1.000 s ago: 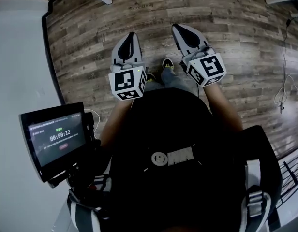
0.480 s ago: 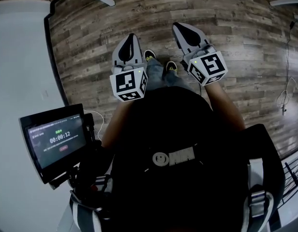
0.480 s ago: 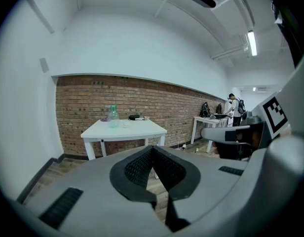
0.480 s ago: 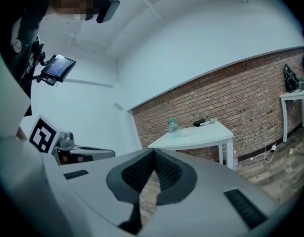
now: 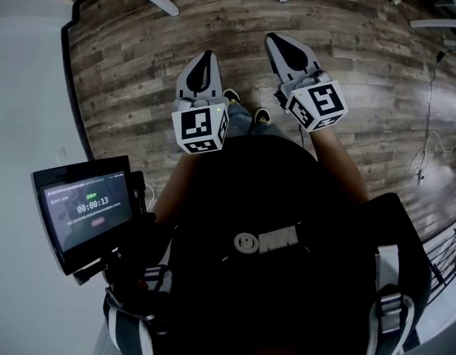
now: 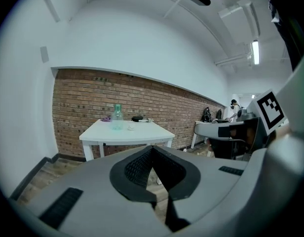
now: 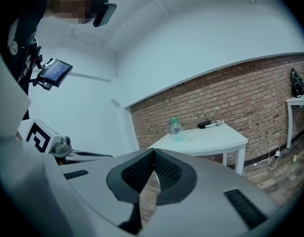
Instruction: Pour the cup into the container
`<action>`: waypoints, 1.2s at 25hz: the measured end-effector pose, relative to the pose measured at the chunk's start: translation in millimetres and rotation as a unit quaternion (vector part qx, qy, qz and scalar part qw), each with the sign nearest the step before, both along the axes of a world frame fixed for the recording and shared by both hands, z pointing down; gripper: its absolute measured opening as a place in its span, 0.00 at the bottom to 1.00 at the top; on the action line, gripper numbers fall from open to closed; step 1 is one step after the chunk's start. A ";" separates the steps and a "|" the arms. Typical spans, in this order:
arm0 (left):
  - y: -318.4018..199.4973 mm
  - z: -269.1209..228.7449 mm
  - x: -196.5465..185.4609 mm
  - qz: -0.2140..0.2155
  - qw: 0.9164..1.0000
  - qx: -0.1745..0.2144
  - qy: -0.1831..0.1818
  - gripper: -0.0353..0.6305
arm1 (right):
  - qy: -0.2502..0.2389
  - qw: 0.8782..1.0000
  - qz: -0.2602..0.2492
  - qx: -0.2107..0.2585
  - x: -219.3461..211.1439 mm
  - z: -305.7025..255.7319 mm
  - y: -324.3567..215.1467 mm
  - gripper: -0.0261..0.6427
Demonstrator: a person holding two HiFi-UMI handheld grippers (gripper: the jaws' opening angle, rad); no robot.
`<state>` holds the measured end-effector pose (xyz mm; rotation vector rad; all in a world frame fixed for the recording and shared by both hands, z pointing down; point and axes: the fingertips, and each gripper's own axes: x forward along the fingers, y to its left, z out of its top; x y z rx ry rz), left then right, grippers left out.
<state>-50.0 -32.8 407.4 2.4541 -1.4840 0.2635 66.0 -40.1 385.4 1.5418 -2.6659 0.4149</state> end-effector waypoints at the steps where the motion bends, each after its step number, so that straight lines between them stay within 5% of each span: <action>1: -5.3 -0.5 -5.3 0.001 1.000 0.003 0.002 0.05 | -0.001 1.000 0.002 0.001 -4.7 -0.9 -5.5 0.04; 6: -29.8 1.1 -18.4 0.005 1.000 0.000 0.010 0.05 | 0.006 1.000 0.019 0.003 -10.8 -3.0 -27.1 0.04; 14: -122.5 0.8 62.3 0.016 0.999 -0.042 -0.010 0.05 | -0.025 0.999 0.027 -0.034 64.9 3.5 -115.7 0.04; 21: -130.9 -12.8 49.5 0.007 1.000 -0.001 -0.014 0.05 | -0.029 1.000 0.011 0.003 47.0 2.7 -114.5 0.04; 30: -155.4 -19.6 38.6 -0.027 0.999 0.006 -0.025 0.05 | -0.038 0.999 0.001 0.016 57.7 -4.1 -146.8 0.04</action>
